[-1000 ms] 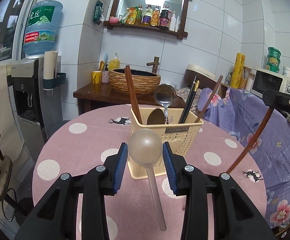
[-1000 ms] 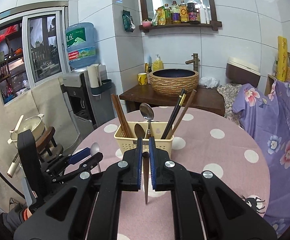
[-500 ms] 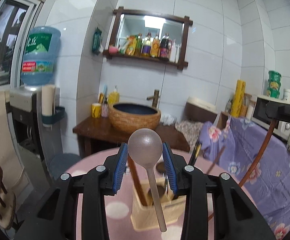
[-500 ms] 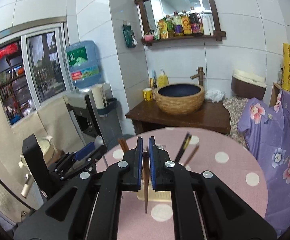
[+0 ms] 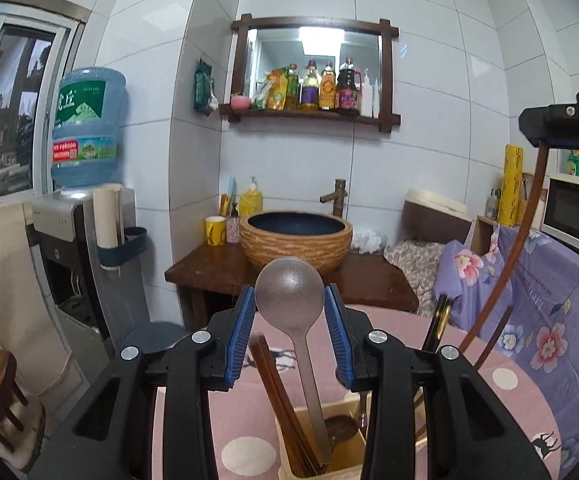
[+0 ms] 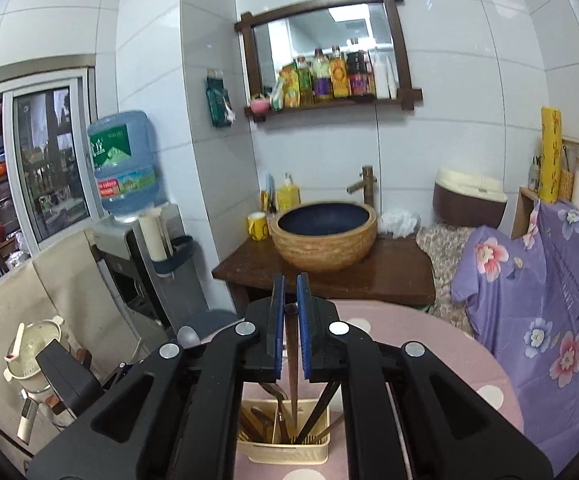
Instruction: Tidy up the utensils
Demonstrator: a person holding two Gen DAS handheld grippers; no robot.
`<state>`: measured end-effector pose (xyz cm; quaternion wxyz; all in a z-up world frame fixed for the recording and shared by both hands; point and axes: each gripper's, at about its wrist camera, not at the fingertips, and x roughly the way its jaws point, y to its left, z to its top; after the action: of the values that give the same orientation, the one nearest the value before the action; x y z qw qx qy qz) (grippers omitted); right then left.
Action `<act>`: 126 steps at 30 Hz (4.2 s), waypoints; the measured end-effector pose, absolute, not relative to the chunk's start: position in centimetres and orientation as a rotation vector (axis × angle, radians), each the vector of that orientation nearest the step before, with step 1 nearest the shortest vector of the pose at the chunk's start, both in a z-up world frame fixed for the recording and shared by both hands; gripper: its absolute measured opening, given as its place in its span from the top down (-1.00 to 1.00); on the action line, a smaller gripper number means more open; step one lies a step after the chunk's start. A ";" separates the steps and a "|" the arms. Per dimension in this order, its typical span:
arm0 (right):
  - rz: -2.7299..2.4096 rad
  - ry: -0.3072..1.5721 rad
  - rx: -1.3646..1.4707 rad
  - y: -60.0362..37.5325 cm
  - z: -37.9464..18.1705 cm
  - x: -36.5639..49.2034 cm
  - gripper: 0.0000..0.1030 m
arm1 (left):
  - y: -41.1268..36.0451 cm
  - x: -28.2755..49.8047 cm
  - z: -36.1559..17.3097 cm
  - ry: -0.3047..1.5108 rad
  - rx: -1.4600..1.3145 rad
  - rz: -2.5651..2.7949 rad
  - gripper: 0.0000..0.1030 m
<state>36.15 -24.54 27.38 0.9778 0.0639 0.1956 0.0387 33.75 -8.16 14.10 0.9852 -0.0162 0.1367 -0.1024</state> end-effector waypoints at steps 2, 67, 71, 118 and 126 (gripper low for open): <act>0.077 0.413 0.118 -24.4 26.1 36.7 0.86 | -8.1 33.6 13.0 0.291 -0.035 -0.208 0.29; -0.081 0.439 -0.002 -22.1 -1.7 11.7 -0.89 | -0.4 11.7 -1.0 0.378 -0.057 -0.164 -0.89; -0.109 0.408 0.040 -22.5 -2.0 9.1 -0.89 | -0.3 9.6 -1.2 0.364 -0.077 -0.163 -0.89; -0.110 0.304 0.013 -20.7 -1.2 3.2 -0.89 | -0.9 4.8 -0.9 0.303 -0.074 -0.174 -0.89; -0.111 0.305 0.011 -20.7 -1.3 3.1 -0.89 | -0.9 5.0 -0.8 0.318 -0.073 -0.188 -0.89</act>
<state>3.13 -20.65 -1.27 0.9868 0.0057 0.1520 -0.0554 4.98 -0.94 -0.82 0.9824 -0.0364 0.1578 -0.0935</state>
